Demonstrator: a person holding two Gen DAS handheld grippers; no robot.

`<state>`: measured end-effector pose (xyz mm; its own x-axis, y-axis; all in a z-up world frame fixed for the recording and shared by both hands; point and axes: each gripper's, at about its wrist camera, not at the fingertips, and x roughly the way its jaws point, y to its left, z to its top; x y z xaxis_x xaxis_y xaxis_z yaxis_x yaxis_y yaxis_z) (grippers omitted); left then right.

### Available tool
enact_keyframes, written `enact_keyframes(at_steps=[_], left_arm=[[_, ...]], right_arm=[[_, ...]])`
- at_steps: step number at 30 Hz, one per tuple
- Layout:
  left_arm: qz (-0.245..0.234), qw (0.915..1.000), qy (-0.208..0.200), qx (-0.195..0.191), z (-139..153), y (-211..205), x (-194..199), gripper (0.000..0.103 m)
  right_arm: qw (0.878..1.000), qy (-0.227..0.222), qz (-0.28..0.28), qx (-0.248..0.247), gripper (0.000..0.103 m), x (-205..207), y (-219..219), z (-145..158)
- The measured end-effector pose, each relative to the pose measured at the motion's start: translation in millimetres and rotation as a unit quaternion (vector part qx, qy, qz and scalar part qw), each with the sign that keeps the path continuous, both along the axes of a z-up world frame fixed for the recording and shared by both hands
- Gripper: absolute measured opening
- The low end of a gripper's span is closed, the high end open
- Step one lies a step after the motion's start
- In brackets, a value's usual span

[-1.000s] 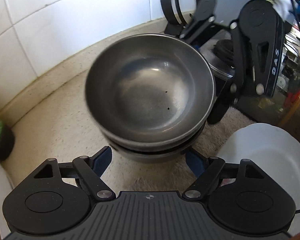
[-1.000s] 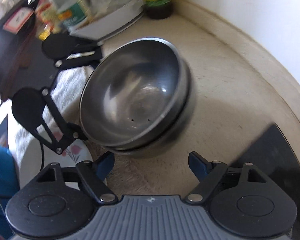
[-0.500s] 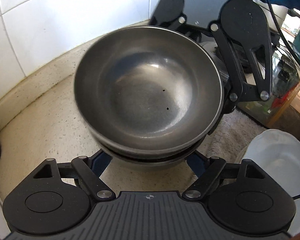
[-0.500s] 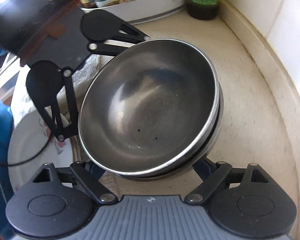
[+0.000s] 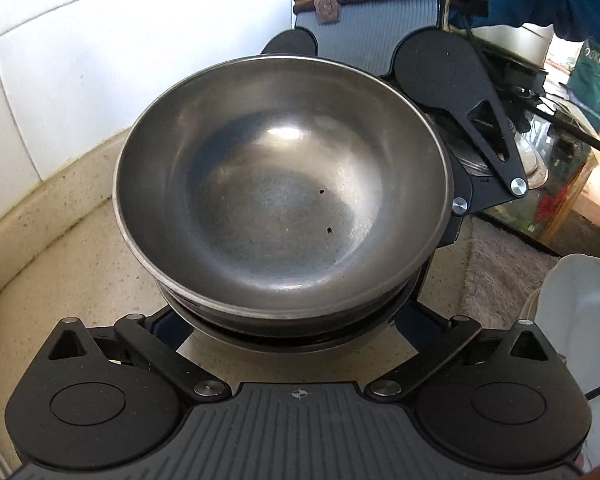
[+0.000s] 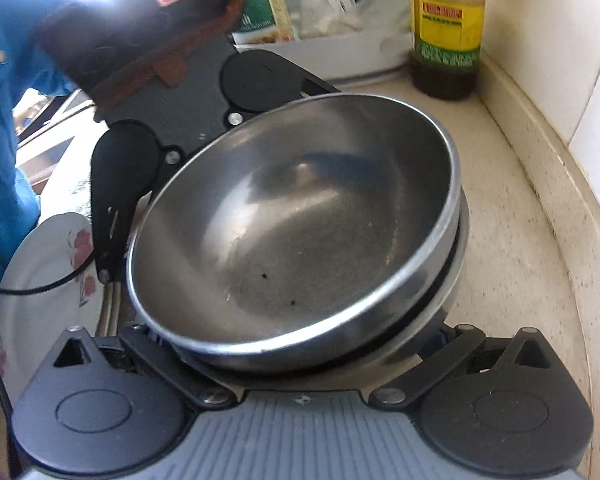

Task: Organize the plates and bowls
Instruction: 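Carry the bowl stack with both grippers toward the stacked floral plates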

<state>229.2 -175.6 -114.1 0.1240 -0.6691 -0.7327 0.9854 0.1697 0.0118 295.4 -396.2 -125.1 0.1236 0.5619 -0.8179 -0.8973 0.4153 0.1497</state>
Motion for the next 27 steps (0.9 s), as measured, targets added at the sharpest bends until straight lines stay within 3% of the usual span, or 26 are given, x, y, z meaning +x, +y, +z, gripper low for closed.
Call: enact_keyframes(at_steps=[11, 16, 24, 27], left_arm=[[0.008, 0.9999, -0.008, 0.008, 5.5, -13.4, 3.5, 0.103], [0.007, 0.9986, -0.049, 0.02, 11.0, -20.3, -16.5, 0.103], [0.032, 0.9983, -0.039, 0.03, 11.3, -15.4, -26.4, 0.101], [0.021, 0.999, -0.024, 0.03, 10.2, -16.8, -25.5, 0.101]], right_arm=[[1.0, 0.0, 0.002, 0.002, 0.103, 0.7, 14.3, -5.6], [0.999, 0.015, -0.042, 0.025, 0.103, -5.5, 15.9, -1.4], [0.998, 0.015, -0.041, 0.047, 0.103, -12.7, 25.8, 5.7], [0.999, 0.028, -0.023, 0.016, 0.103, -9.1, 32.0, -4.9]])
